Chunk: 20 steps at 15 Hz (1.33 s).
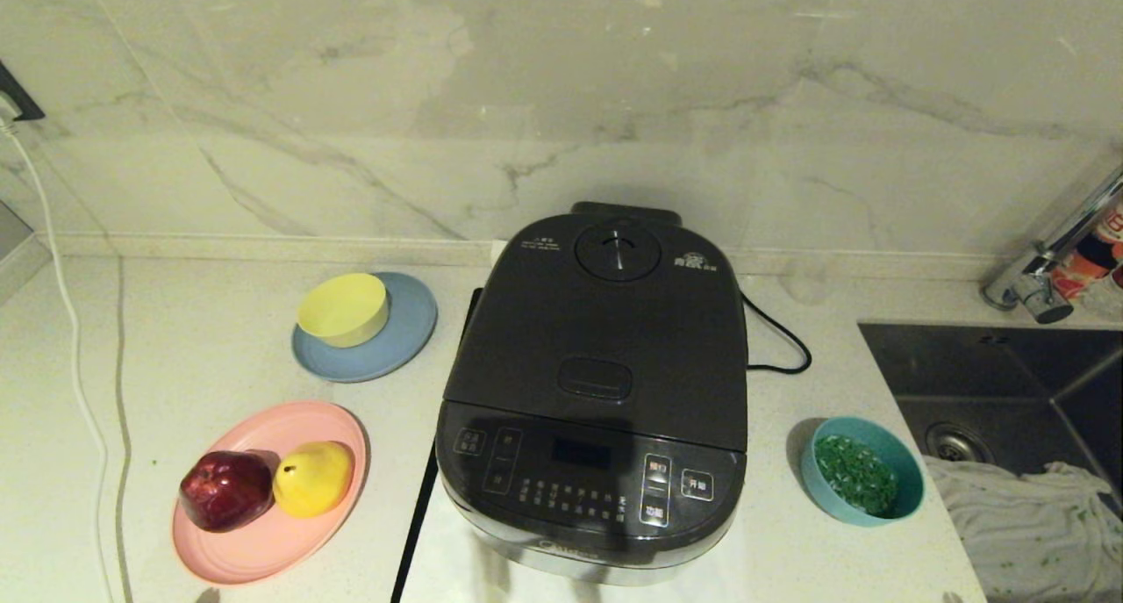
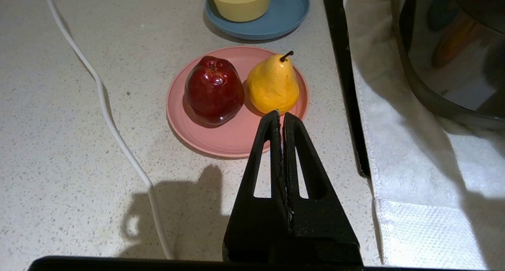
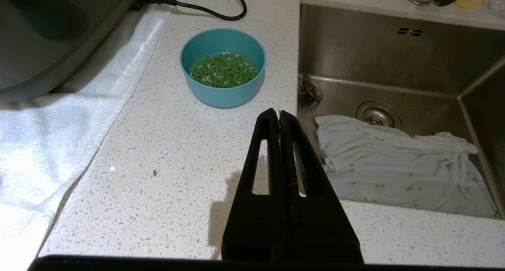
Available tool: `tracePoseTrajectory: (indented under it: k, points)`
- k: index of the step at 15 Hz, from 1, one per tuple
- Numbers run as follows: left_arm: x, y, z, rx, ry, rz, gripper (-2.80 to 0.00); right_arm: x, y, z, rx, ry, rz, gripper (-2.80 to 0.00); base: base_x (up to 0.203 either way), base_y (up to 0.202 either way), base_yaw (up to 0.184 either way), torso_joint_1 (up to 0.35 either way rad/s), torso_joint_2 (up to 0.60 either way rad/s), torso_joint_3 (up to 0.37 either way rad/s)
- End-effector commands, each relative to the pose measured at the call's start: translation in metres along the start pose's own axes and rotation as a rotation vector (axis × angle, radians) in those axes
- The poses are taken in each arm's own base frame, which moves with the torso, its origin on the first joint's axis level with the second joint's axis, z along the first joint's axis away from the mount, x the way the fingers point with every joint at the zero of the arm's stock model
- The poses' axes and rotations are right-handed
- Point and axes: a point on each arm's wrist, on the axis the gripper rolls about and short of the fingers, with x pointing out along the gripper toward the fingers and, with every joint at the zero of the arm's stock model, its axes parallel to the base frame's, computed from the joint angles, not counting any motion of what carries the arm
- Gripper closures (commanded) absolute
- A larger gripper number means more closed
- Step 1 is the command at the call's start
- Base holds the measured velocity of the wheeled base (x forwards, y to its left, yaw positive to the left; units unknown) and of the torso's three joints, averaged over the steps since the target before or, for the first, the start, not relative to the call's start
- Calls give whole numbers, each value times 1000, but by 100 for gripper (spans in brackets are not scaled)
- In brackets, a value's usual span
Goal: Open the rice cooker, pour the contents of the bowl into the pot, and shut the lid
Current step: Open the rice cooker
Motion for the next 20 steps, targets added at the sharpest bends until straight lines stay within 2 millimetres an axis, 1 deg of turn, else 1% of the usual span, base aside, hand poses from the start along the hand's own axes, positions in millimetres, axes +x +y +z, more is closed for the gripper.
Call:
tracePoseTrajectory:
  k: [1, 8, 11, 12, 14, 16, 18, 20]
  points:
    - [0, 0, -3, 0, 6, 0, 0, 0, 0, 0, 1, 1, 1, 0, 0, 0, 0, 0, 0, 0]
    - [0, 0, -3, 14, 9, 1, 0, 0, 0, 0, -2, -2, 1, 0, 0, 0, 0, 0, 0, 0]
    - [0, 1, -2, 13, 11, 30, 0, 0, 0, 0, 1, -1, 1, 0, 0, 0, 0, 0, 0, 0]
    - [-2, 1, 7, 18, -16, 32, 0, 0, 0, 0, 1, 1, 1, 0, 0, 0, 0, 0, 0, 0]
    - [-8, 2, 41, 21, -56, 18, 0, 0, 0, 0, 1, -1, 1, 0, 0, 0, 0, 0, 0, 0]
    - [3, 4, 75, -2, 9, -32, 0, 0, 0, 0, -2, -2, 1, 0, 0, 0, 0, 0, 0, 0]
    - [32, 5, 105, -76, 118, -94, 0, 0, 0, 0, 1, -2, 1, 0, 0, 0, 0, 0, 0, 0]
    - [71, 7, 137, -171, 202, -168, 0, 0, 0, 0, -1, -1, 1, 0, 0, 0, 0, 0, 0, 0]
